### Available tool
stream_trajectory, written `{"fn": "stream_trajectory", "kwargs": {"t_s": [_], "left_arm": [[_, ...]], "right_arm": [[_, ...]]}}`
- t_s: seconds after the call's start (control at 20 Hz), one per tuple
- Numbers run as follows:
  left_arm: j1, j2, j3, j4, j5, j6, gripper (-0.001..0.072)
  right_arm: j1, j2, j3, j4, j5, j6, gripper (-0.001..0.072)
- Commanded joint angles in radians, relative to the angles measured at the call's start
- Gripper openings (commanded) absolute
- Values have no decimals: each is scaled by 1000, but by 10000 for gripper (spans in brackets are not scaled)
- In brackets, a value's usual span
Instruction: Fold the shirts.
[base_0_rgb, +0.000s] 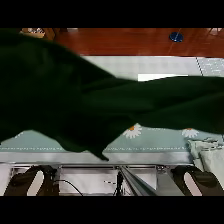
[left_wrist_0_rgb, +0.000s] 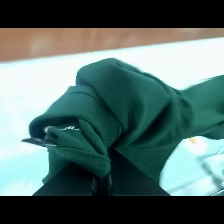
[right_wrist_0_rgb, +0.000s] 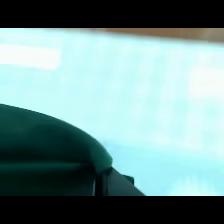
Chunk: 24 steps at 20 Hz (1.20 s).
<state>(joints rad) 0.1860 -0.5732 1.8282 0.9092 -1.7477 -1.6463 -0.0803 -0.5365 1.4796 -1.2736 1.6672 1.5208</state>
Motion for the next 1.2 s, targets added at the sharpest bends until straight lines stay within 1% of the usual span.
{"fn": "stream_trajectory", "kwargs": {"t_s": [0.0,0.05,0.15,0.2,0.3,0.4,0.5,0.6,0.7,0.75,0.8,0.85,0.95,1.05,1.1,1.15], "left_arm": [[1,53,-55,63,-95,-44,32],[1,66,-103,60,-95,-55,31],[1,105,-259,60,-95,-50,31],[1,127,-367,60,-95,-36,31],[1,161,-603,60,-93,1,31],[0,167,-837,59,-50,36,32],[0,161,-1037,42,92,67,32],[-5,140,-1186,12,293,99,32],[-15,94,-1278,-5,499,121,32],[-21,61,-1304,-4,595,124,33],[-25,24,-1315,-4,673,148,33],[-26,-22,-1315,-5,743,174,33],[-27,-108,-1315,-5,848,198,33],[-27,-196,-1315,-5,895,203,33],[-27,-241,-1315,-5,900,203,34],[-27,-282,-1315,-5,900,203,34]], "right_arm": [[2,8,-5,-30,190,37,21],[2,2,-20,-14,190,41,21],[2,-5,-108,32,190,39,21],[2,-8,-174,42,189,38,21],[2,-35,-338,36,181,1,21],[2,-103,-488,41,113,-19,21],[3,-209,-574,87,-4,-41,21],[2,-345,-591,151,-141,-80,21],[2,-486,-591,224,-286,-116,21],[2,-554,-590,254,-338,-124,22],[2,-625,-590,282,-377,-125,22],[2,-692,-590,309,-413,-133,22],[2,-791,-590,375,-473,-154,23],[2,-853,-590,452,-567,-154,24],[2,-865,-590,487,-620,-154,56],[2,-868,-590,515,-674,-160,169]]}}
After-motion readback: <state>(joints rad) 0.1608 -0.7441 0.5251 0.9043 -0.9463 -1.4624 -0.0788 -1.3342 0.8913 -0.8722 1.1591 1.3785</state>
